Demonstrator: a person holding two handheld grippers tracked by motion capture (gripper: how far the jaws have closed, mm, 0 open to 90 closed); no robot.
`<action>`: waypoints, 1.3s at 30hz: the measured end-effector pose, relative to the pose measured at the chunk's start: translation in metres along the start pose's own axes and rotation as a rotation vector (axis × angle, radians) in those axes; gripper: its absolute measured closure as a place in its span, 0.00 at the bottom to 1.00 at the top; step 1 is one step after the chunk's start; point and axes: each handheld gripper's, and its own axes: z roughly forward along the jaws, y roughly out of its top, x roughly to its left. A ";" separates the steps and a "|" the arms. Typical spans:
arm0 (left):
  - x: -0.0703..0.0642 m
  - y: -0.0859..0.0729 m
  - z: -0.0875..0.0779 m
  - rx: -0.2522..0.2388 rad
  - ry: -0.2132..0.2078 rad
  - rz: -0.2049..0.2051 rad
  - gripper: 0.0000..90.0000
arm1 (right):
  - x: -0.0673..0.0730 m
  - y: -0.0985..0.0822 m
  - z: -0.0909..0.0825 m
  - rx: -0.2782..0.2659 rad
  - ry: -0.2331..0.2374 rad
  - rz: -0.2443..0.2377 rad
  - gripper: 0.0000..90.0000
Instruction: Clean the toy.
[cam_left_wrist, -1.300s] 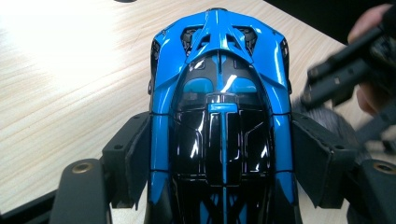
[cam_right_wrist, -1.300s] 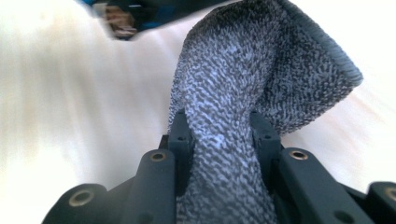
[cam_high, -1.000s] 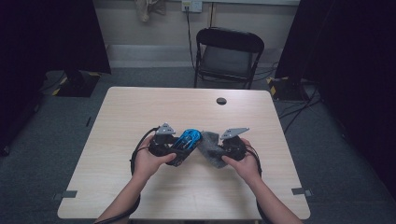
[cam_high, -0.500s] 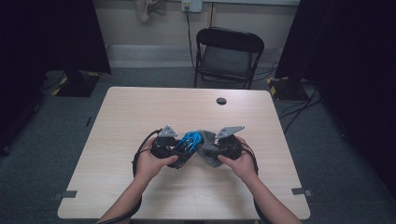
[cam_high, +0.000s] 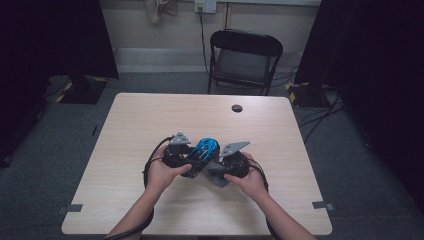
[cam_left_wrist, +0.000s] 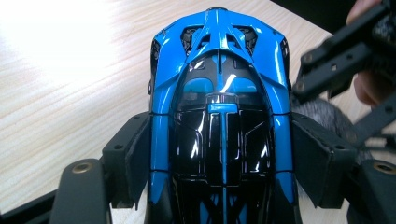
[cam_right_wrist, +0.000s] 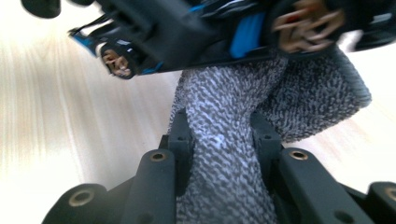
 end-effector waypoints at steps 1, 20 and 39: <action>0.000 0.000 0.000 -0.002 0.001 0.001 0.31 | 0.001 0.000 0.001 0.000 0.006 0.001 0.76; 0.005 0.001 0.002 -0.013 0.018 -0.026 0.31 | 0.022 -0.003 0.017 0.033 0.108 -0.039 0.76; 0.006 -0.009 -0.008 0.006 0.020 -0.004 0.31 | -0.031 -0.016 -0.023 0.005 -0.084 0.097 0.76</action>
